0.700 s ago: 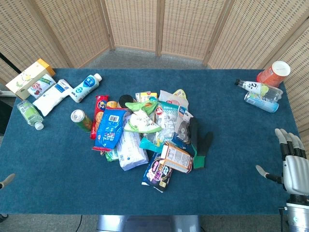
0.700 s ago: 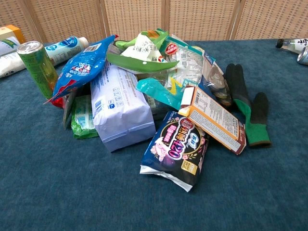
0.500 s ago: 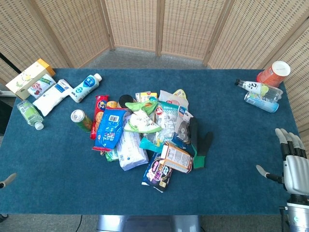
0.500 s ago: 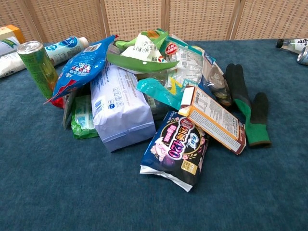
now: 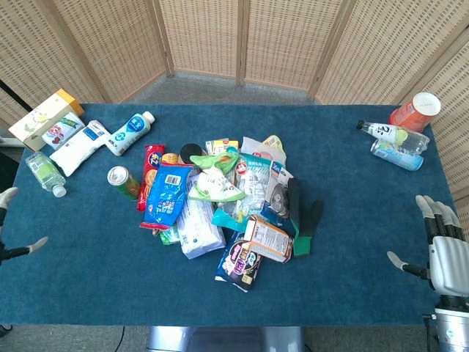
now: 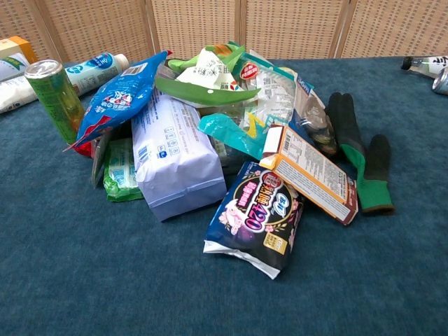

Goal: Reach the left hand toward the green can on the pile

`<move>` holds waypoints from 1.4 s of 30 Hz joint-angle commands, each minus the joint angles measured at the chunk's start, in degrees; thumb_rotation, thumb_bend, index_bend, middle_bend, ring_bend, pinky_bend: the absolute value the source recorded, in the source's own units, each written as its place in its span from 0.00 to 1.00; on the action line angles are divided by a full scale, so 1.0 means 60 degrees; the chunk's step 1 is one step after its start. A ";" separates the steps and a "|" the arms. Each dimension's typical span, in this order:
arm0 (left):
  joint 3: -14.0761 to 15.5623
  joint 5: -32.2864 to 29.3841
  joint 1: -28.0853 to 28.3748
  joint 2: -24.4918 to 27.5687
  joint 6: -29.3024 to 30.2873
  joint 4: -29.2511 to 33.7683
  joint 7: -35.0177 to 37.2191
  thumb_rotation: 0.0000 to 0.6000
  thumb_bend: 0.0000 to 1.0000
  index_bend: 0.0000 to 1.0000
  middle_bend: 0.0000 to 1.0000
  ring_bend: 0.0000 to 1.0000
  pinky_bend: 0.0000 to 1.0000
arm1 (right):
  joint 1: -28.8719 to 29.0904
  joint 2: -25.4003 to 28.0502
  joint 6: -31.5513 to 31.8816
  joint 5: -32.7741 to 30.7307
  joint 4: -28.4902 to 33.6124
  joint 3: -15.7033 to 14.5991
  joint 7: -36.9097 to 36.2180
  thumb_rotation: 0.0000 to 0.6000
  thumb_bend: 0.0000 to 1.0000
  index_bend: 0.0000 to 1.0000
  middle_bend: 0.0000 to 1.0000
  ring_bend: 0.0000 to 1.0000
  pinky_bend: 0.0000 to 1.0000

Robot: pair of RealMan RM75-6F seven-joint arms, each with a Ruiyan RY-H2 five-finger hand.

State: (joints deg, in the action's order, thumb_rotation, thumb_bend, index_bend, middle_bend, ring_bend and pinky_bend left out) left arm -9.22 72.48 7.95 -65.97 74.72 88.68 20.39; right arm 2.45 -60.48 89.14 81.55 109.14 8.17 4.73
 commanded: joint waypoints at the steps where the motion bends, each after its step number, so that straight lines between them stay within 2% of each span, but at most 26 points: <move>1: -0.0526 -0.0716 0.0701 -0.0818 -0.0850 -0.0659 0.0307 1.00 0.00 0.00 0.00 0.00 0.00 | 0.0006 0.0016 -0.0009 0.0024 0.0014 -0.0004 -0.0044 1.00 0.00 0.00 0.00 0.00 0.00; 8: -0.1191 -0.1254 0.1768 -0.1965 -0.1510 -0.1239 -0.0229 1.00 0.00 0.00 0.00 0.00 0.00 | 0.0034 0.0101 -0.0134 0.0007 0.0058 -0.0039 -0.0167 1.00 0.00 0.00 0.00 0.00 0.00; 14: -0.1416 -0.1683 0.2557 -0.2988 -0.2180 -0.1948 -0.0661 1.00 0.00 0.00 0.00 0.00 0.00 | 0.0014 0.0214 -0.0155 0.0023 0.0110 -0.0062 -0.0327 1.00 0.00 0.00 0.00 0.00 0.00; 21: -0.1757 -0.1891 0.3367 -0.4196 -0.2465 -0.3206 -0.0865 1.00 0.00 0.00 0.00 0.00 0.00 | 0.0005 0.0300 -0.0147 0.0087 0.0160 -0.0080 -0.0436 1.00 0.00 0.00 0.00 0.00 0.00; 27: -0.1842 -0.1725 0.3856 -0.5070 -0.2515 -0.4204 -0.0750 1.00 0.00 0.00 0.00 0.00 0.00 | -0.0008 0.0382 -0.0121 0.0085 0.0138 -0.0051 -0.0633 1.00 0.00 0.00 0.00 0.00 0.00; 28: -0.1871 -0.1733 0.3918 -0.5235 -0.2437 -0.4421 -0.0820 1.00 0.00 0.06 0.02 0.00 0.03 | -0.0008 0.0392 -0.0105 0.0086 0.0128 -0.0036 -0.0672 1.00 0.00 0.00 0.00 0.00 0.00; 29: -0.1909 -0.1739 0.4001 -0.5462 -0.2344 -0.4693 -0.0886 1.00 0.00 0.13 0.08 0.05 0.09 | -0.0013 0.0402 -0.0083 0.0094 0.0120 -0.0023 -0.0719 1.00 0.00 0.00 0.00 0.00 0.00; 30: -0.1927 -0.1737 0.4059 -0.5615 -0.2306 -0.4877 -0.0904 1.00 0.00 0.28 0.23 0.15 0.24 | -0.0022 0.0414 -0.0063 0.0117 0.0125 -0.0025 -0.0748 1.00 0.00 0.00 0.00 0.00 0.00; 32: -0.1940 -0.1698 0.4157 -0.5901 -0.2202 -0.5230 -0.0952 1.00 0.00 0.64 0.61 0.47 0.54 | -0.0029 0.0458 -0.0043 0.0144 0.0145 -0.0020 -0.0797 1.00 0.00 0.00 0.00 0.00 0.00; 34: -0.1950 -0.1592 0.4187 -0.6101 -0.1964 -0.5445 -0.0939 1.00 0.01 0.81 0.77 0.62 0.61 | -0.0048 0.0467 -0.0029 0.0167 0.0143 -0.0043 -0.0830 1.00 0.00 0.00 0.00 0.00 0.00; 36: -0.1925 -0.1464 0.4178 -0.6172 -0.1815 -0.5518 -0.0864 1.00 0.02 0.86 0.82 0.66 0.65 | -0.0046 0.0475 -0.0032 0.0184 0.0142 -0.0050 -0.0836 1.00 0.00 0.00 0.00 0.00 0.00; 42: -0.2112 -0.1214 0.3979 -0.5719 -0.1201 -0.4851 -0.0715 1.00 0.03 0.86 0.82 0.66 0.68 | -0.0041 0.0465 -0.0059 0.0228 0.0176 -0.0093 -0.0810 1.00 0.00 0.00 0.00 0.00 0.00</move>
State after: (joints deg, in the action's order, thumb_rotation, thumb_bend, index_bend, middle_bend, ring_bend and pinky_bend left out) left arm -21.36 64.60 32.37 -101.50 66.18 57.84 15.72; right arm 2.20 -57.69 88.79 82.92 110.19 7.62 -0.13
